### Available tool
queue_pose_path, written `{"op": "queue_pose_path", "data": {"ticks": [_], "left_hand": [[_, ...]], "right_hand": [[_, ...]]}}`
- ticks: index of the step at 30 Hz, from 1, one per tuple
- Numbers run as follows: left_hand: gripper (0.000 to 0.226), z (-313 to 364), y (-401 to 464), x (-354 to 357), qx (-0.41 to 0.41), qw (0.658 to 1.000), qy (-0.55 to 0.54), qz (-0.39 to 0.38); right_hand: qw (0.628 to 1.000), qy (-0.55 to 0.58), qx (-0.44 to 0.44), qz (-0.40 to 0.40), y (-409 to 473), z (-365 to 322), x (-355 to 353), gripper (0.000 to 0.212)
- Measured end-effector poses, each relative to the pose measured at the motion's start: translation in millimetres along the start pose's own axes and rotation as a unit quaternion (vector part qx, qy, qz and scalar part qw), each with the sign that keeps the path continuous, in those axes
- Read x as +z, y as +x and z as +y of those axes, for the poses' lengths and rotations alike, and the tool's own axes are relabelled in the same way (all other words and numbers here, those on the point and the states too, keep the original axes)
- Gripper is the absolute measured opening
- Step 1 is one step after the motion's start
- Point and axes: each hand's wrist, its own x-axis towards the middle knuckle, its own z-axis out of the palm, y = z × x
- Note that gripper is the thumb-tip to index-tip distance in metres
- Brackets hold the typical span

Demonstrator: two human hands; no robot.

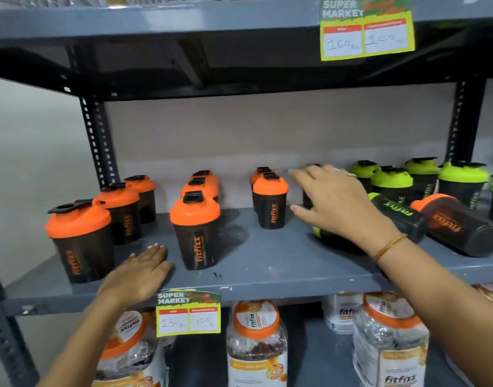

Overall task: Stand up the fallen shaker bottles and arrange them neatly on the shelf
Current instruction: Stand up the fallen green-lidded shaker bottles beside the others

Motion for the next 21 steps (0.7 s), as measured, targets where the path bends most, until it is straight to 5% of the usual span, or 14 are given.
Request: {"op": "queue_pose_path", "data": {"ticks": [3, 7, 15, 21], "left_hand": [[0.056, 1.9, -1.1, -1.2, -0.002, 1.000, -0.004, -0.003], [0.055, 3.7, -2.4, -1.9, -0.006, 1.000, -0.007, -0.005], [0.056, 4.0, -2.2, -2.3, -0.014, 1.000, -0.004, -0.012], [0.056, 2.8, -2.2, -2.8, -0.012, 1.000, -0.001, -0.015]], "right_hand": [[0.985, -0.037, 0.096, -0.138, -18.6, 26.3, 26.5, 0.088], [0.975, -0.011, 0.145, -0.169, -33.2, 39.7, 52.1, 0.103], [0.982, 0.041, 0.141, -0.121, -35.0, 41.5, 59.2, 0.092], [0.929, 0.298, 0.215, 0.035, -35.7, 36.9, 51.0, 0.088]]}}
